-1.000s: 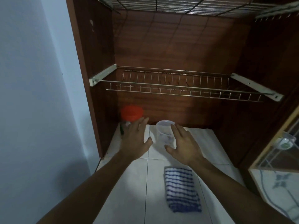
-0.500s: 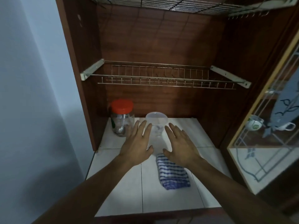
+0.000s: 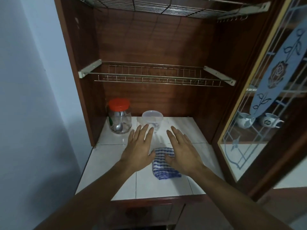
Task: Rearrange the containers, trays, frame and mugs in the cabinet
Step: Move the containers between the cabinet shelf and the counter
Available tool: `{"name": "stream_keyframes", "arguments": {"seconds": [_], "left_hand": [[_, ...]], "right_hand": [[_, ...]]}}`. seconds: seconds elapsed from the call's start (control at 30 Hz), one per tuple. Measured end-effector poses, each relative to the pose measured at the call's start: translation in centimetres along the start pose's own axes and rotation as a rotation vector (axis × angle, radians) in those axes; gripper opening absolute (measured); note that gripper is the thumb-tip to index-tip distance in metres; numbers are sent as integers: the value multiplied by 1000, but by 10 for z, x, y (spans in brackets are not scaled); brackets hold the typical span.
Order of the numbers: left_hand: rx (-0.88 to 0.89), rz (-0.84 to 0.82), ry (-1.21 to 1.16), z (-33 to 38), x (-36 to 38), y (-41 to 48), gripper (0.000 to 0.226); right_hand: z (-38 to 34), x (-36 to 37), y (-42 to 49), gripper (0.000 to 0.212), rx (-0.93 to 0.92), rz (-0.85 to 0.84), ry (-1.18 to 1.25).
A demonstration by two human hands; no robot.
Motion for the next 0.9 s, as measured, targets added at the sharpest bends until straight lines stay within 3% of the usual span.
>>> {"name": "stream_keyframes", "arguments": {"seconds": [0.43, 0.8, 0.9], "left_hand": [[28, -48, 80, 86, 0, -50, 88], [129, 102, -38, 153, -24, -83, 82], [161, 75, -25, 168, -26, -92, 81]], "right_hand": [[46, -12, -89, 85, -84, -34, -37], [68, -49, -164, 83, 10, 41, 32], [72, -58, -183, 83, 33, 61, 14]]}}
Point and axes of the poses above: each hand's wrist, its own y-axis towards the middle knuckle, its own x-axis out of the palm, z = x × y, the point moved 8 cm from there along y, towards the middle knuckle, and after that the axes turned 11 degrees about x, right-handed, at the moved point
